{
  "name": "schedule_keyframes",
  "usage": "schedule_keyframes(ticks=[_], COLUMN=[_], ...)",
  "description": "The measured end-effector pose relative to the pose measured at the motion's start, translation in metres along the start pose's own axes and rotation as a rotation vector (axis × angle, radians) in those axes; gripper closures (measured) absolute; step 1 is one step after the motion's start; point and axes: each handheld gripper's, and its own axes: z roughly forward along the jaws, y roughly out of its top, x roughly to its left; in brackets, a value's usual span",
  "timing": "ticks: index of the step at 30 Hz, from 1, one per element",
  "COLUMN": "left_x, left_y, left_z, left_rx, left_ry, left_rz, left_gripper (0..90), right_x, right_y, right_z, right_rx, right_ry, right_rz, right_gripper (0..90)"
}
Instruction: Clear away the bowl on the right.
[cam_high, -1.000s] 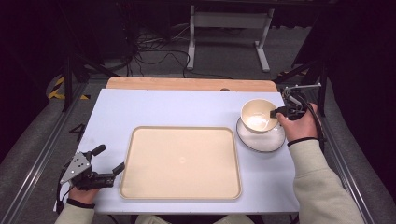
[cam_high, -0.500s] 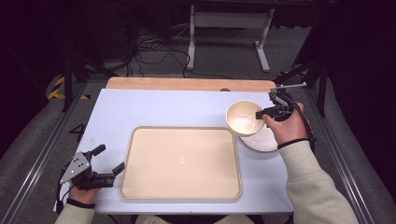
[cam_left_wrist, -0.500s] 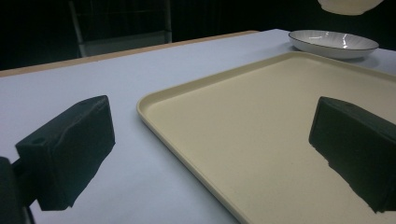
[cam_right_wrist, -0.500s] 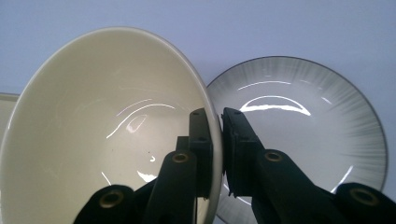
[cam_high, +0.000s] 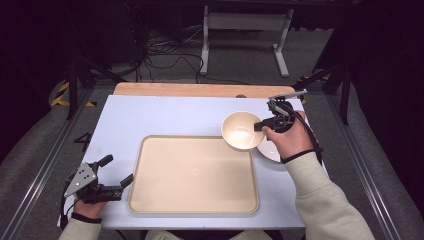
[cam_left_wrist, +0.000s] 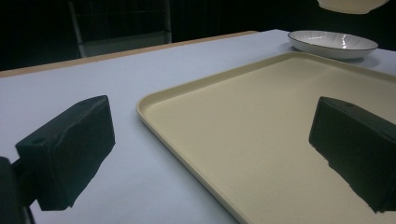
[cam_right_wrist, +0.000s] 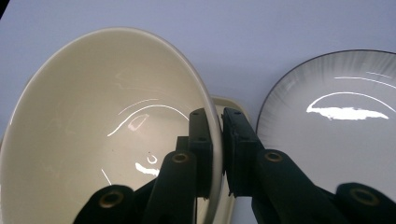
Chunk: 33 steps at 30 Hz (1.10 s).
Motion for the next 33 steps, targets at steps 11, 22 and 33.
schedule_keyframes(ticks=[11, 22, 33], left_x=[0.000, 0.000, 0.000], left_y=[0.000, 0.000, 0.000], left_z=[0.000, 0.000, 0.000], left_rx=[-0.001, -0.002, -0.001], left_ry=[-0.001, -0.002, -0.002], left_rz=[-0.001, -0.001, 0.000], left_gripper=[0.9, 0.9, 0.9], right_x=[0.034, 0.061, 0.079], right_y=[-0.001, -0.002, -0.004], right_z=[0.007, 0.013, 0.020], right_rx=[0.023, 0.030, 0.043], right_ry=[0.060, 0.108, 0.138], right_rz=[-0.051, -0.073, -0.071], right_gripper=[83.1, 83.1, 83.0])
